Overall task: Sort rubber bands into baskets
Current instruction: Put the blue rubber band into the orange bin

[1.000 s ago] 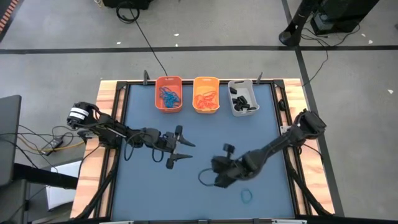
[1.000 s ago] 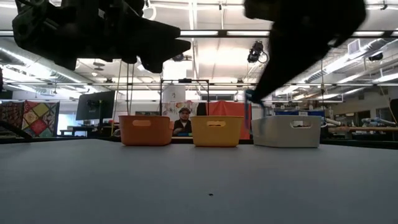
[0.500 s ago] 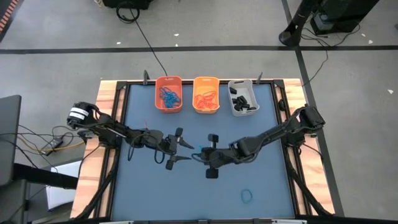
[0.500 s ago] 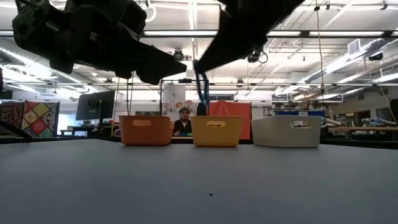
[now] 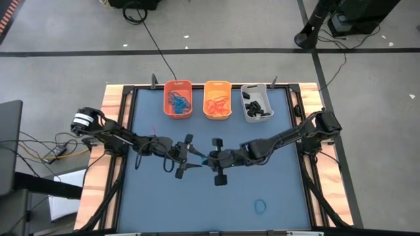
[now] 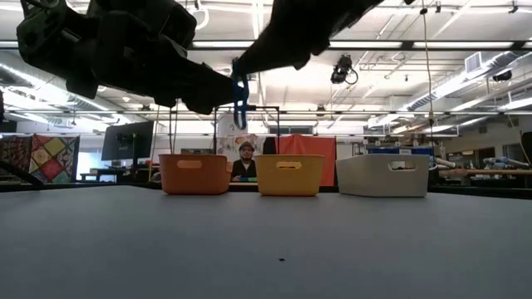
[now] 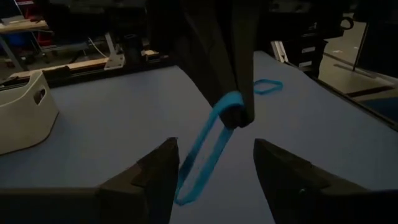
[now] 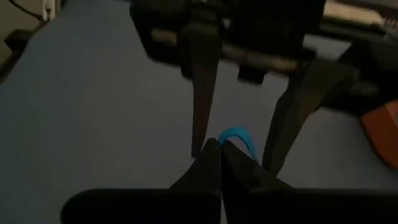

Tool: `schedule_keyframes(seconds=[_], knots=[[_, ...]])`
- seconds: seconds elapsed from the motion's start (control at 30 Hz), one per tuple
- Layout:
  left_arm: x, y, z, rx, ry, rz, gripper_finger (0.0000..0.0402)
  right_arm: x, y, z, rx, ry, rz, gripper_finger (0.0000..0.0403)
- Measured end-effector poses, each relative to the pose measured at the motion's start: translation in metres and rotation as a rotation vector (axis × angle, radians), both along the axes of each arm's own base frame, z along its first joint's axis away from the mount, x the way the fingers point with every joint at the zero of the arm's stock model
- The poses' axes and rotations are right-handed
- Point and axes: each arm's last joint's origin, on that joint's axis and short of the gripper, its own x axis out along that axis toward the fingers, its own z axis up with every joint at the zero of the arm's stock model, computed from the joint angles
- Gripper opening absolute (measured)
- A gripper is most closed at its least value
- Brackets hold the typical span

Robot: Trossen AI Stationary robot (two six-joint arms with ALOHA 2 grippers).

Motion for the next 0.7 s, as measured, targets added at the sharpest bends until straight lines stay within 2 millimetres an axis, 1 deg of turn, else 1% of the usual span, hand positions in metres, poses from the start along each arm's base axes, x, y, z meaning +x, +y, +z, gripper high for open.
schedule_keyframes(seconds=[0.1, 0.17, 0.23, 0.33, 0.4, 0.43, 0.53, 0.7], knots=[[0.000, 0.000, 0.000, 0.001, -0.001, 0.000, 0.0185, 0.002, 0.000, 0.005, -0.011, -0.017, 0.015, 0.0003], [0.000, 0.000, 0.000, 0.003, -0.001, -0.001, 0.0159, 0.003, 0.000, 0.007, -0.017, -0.018, 0.020, 0.0003], [0.000, 0.000, 0.000, 0.004, -0.002, -0.001, 0.0126, 0.004, 0.000, 0.009, -0.020, -0.026, 0.024, 0.0003], [0.000, 0.000, 0.000, 0.004, -0.002, 0.000, 0.0066, 0.005, 0.000, 0.011, -0.018, -0.029, 0.020, 0.0006], [0.000, 0.000, 0.000, 0.004, -0.002, 0.001, 0.0023, 0.004, 0.000, 0.011, 0.000, -0.026, -0.002, 0.0016], [0.000, 0.001, 0.000, 0.003, -0.002, 0.003, 0.0013, 0.004, 0.000, 0.010, 0.008, -0.022, -0.014, 0.0023], [0.000, 0.003, 0.000, -0.003, -0.001, 0.015, 0.0011, 0.003, -0.001, 0.009, 0.040, 0.000, -0.056, 0.0049], [0.002, 0.014, 0.000, -0.024, 0.008, 0.107, 0.0005, -0.002, -0.003, 0.003, 0.068, 0.071, -0.121, 0.0093]])
